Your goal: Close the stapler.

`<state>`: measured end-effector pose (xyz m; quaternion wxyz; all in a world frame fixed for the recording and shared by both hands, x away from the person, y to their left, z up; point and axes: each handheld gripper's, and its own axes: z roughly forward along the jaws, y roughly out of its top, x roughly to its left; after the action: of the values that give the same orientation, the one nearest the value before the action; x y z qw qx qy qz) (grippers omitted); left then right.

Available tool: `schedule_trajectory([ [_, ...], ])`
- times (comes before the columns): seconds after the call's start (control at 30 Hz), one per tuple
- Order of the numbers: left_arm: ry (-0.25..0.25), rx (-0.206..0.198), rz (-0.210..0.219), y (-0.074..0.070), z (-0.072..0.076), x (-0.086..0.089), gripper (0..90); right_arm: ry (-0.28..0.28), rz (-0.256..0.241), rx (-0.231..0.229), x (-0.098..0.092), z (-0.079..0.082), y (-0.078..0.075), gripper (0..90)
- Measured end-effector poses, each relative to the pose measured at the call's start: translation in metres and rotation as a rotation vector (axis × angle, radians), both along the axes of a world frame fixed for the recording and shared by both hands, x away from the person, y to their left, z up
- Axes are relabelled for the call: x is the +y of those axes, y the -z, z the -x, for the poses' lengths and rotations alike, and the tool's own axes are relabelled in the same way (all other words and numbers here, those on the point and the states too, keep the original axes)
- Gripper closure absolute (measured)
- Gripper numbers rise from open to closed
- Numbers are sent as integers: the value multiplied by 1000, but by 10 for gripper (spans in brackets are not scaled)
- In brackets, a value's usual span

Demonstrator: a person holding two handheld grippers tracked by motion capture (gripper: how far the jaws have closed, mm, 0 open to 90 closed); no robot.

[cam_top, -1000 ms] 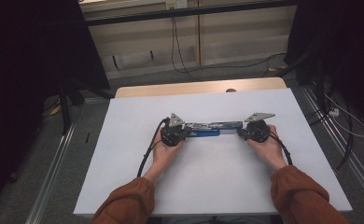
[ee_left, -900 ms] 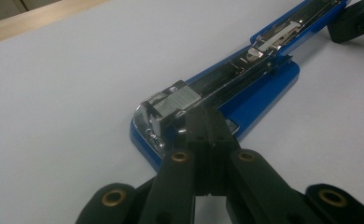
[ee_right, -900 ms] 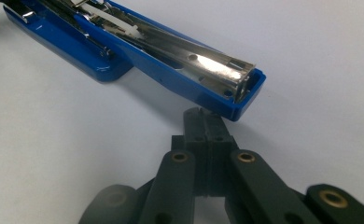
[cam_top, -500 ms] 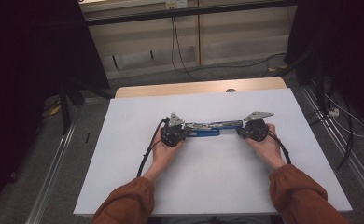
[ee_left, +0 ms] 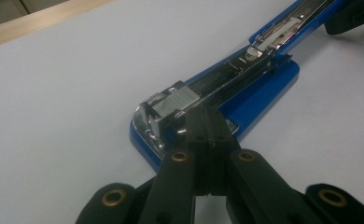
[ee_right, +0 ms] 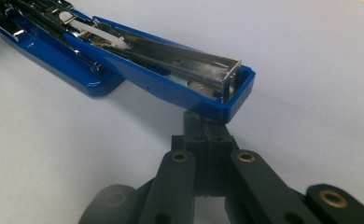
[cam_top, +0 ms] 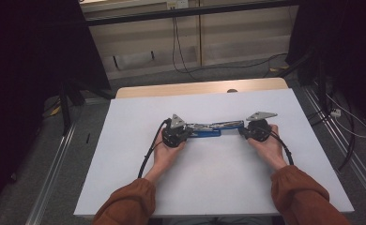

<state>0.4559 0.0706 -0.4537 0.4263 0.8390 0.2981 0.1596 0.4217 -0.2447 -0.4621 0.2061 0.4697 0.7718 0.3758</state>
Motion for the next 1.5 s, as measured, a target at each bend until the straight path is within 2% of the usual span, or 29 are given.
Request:
schedule_trajectory([
  [0.3,-6,11,13,0,0,0,900,1,-18,-16,-2,-1,-2,900],
  [0.4,-4,-1,-2,0,0,0,900,-6,-16,-23,-1,-1,-2,900],
  [0.6,-8,-1,1,0,0,0,900,-16,-24,-44,0,0,-5,900],
  [0.77,-9,-2,1,0,0,0,900,-33,-50,-59,1,-1,-5,900],
  [0.83,-5,13,15,0,1,0,900,-38,-59,-70,1,0,-5,900],
  [0.87,-6,4,6,0,1,-1,900,-42,-69,-76,1,0,-6,900],
  [1.03,-5,0,12,1,0,1,900,-79,-128,-133,5,1,-10,900],
  [1.1,-9,4,12,0,0,1,900,-86,-130,-149,8,2,-12,900],
  [1.13,-15,15,16,0,0,1,900,-90,-133,-151,9,2,-12,900],
  [1.2,-28,5,-2,-1,1,1,895,-96,-131,-152,9,2,-12,900],
  [1.3,-25,27,15,-2,2,0,874,-92,-137,-152,7,3,-13,900],
  [1.37,-12,30,11,-2,2,0,870,-87,-145,-158,5,3,-13,900],
  [1.43,-5,45,30,-2,4,-1,836,-90,-150,-162,3,4,-14,900],
  [1.5,6,36,24,-4,5,-1,822,-97,-161,-164,2,5,-16,900],
])
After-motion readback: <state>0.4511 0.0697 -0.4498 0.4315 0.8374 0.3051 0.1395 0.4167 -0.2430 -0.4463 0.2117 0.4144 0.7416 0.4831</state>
